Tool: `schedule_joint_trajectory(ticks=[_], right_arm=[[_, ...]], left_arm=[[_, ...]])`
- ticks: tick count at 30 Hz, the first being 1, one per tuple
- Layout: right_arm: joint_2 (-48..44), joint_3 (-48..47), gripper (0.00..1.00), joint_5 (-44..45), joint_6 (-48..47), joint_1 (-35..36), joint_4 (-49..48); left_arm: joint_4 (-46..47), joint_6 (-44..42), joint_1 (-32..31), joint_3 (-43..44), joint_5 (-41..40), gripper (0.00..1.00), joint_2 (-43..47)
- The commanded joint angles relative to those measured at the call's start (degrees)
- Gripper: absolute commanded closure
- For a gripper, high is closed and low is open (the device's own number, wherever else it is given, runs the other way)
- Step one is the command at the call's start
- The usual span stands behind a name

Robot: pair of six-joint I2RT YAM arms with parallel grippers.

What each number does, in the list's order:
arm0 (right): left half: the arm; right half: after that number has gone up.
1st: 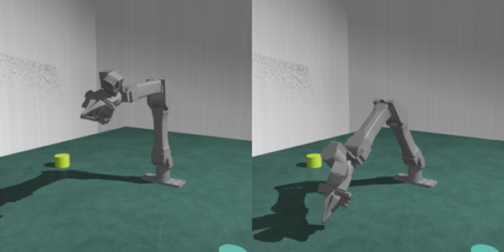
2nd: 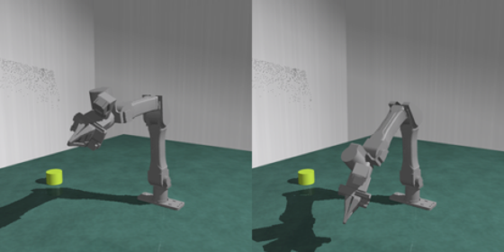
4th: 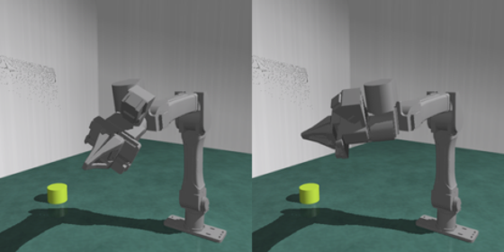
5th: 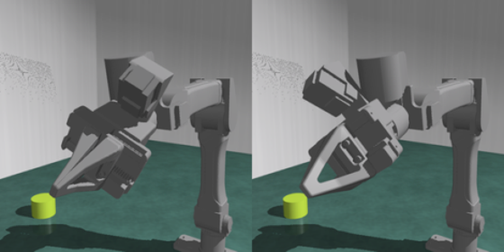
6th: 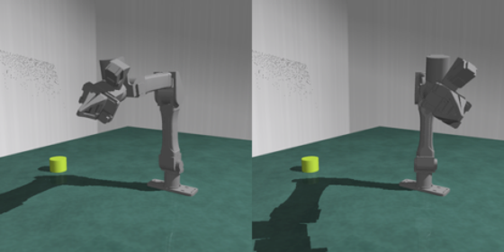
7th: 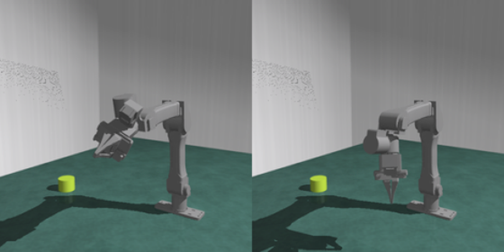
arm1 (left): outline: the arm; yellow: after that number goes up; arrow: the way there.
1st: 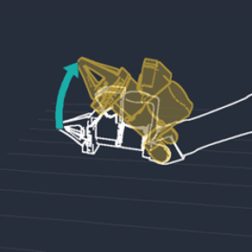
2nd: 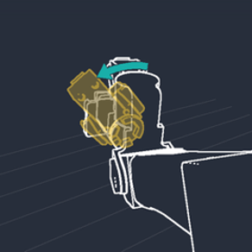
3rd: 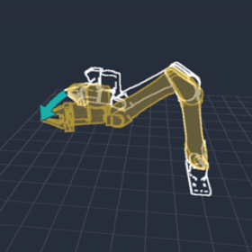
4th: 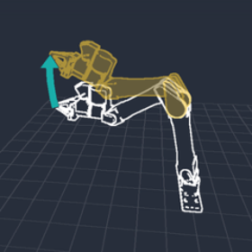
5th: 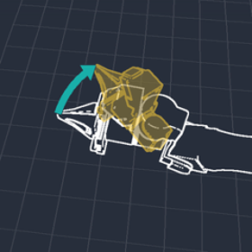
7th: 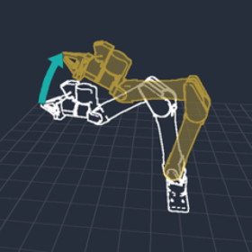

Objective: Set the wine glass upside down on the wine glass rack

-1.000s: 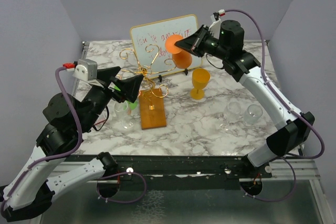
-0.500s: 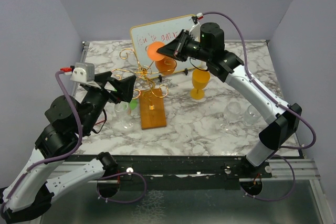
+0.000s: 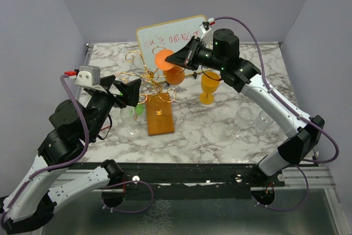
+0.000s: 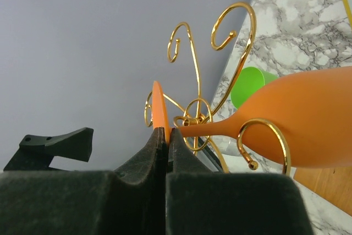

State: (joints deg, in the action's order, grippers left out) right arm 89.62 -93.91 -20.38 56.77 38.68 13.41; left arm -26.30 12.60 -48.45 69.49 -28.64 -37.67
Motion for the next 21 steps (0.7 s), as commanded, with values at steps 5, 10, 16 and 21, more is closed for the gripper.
schedule_joint_trajectory(ticks=[5,10,16,21], right_arm=[[-4.17,2.16,0.99,0.17,0.27,0.44,2.09],[-3.74,2.10,0.99,-1.36,0.08,0.44,1.98],[-4.32,1.94,0.99,0.03,-1.38,0.44,4.07],[-6.40,2.68,0.99,4.59,-2.50,0.44,6.31]], left_arm=[[-0.81,-0.89,0.00,-1.00,-1.77,0.02,-0.21],[-0.77,-0.74,-0.01,-1.29,-1.76,0.02,-0.62],[-0.79,-0.35,0.01,-1.20,-1.51,0.02,-0.74],[-0.72,-0.21,-0.03,-1.37,-1.44,0.02,-0.86]])
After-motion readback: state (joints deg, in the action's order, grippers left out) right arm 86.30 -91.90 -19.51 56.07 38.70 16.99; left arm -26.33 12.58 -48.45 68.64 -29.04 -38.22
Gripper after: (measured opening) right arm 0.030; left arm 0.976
